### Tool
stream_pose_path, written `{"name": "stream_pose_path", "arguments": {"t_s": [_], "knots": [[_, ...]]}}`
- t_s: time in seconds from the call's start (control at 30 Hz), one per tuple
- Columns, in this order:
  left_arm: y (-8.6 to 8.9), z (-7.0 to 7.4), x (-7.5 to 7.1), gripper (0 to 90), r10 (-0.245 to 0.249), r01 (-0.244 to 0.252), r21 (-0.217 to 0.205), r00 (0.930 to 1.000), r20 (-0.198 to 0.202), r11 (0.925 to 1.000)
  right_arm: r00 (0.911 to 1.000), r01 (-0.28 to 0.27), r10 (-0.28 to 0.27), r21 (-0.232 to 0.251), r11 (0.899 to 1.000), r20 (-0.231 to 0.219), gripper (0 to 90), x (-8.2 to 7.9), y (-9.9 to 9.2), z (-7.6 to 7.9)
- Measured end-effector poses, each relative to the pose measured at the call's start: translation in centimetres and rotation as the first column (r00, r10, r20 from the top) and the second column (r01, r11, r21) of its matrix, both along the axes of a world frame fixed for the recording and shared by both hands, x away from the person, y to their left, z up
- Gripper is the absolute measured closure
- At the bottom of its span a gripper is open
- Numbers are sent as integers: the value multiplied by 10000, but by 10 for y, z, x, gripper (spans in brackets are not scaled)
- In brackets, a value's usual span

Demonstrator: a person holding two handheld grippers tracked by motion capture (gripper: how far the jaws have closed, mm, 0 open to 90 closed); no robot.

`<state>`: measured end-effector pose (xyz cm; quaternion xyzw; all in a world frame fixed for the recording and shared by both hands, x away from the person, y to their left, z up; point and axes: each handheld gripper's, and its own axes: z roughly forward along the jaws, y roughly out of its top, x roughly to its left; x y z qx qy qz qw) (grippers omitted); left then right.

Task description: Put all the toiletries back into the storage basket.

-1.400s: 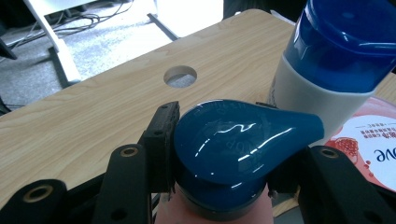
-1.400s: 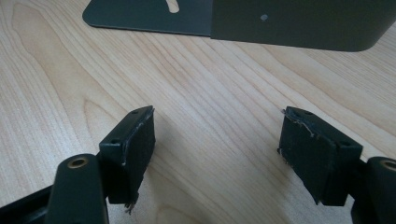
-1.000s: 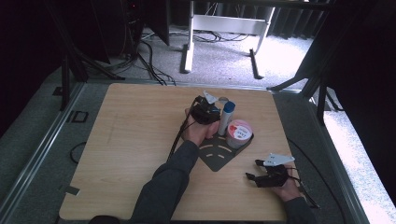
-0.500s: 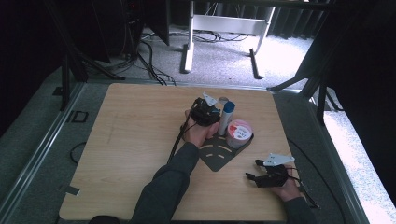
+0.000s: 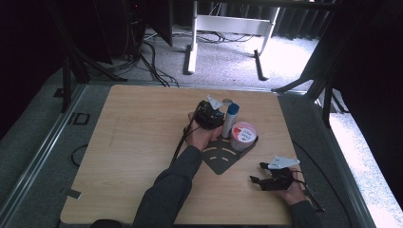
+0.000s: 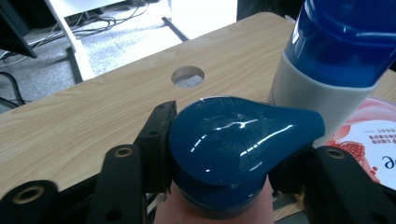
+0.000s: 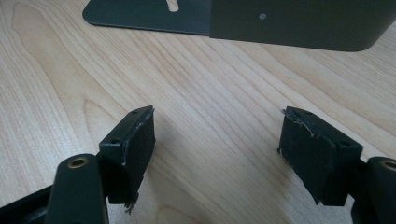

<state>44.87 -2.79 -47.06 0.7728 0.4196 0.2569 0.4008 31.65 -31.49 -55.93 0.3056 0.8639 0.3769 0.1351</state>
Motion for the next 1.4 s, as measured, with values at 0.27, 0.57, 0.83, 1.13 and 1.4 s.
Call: {"name": "stream_pose_path", "arguments": {"t_s": [0.27,0.57,0.83,1.13,1.4], "knots": [[0,-3,-3,436,-45,45,232,10000,25,9997,10000,3,-3,1,10000,-4,264,0,0,0],[11,-1,-9,406,-251,250,192,9997,50,9995,10000,4,-4,-2,10000,-2,264,0,0,0],[20,1,-20,408,-666,667,210,9978,-36,9976,10000,1,-1,-3,10000,4,264,0,0,0],[36,3,-33,387,-1038,1041,176,9945,-125,9944,10000,-1,1,-1,10000,3,264,0,0,0],[57,-6,-54,374,-1397,1413,538,9896,-329,9885,10000,2,-2,-3,10000,2,264,0,0,0]]}}
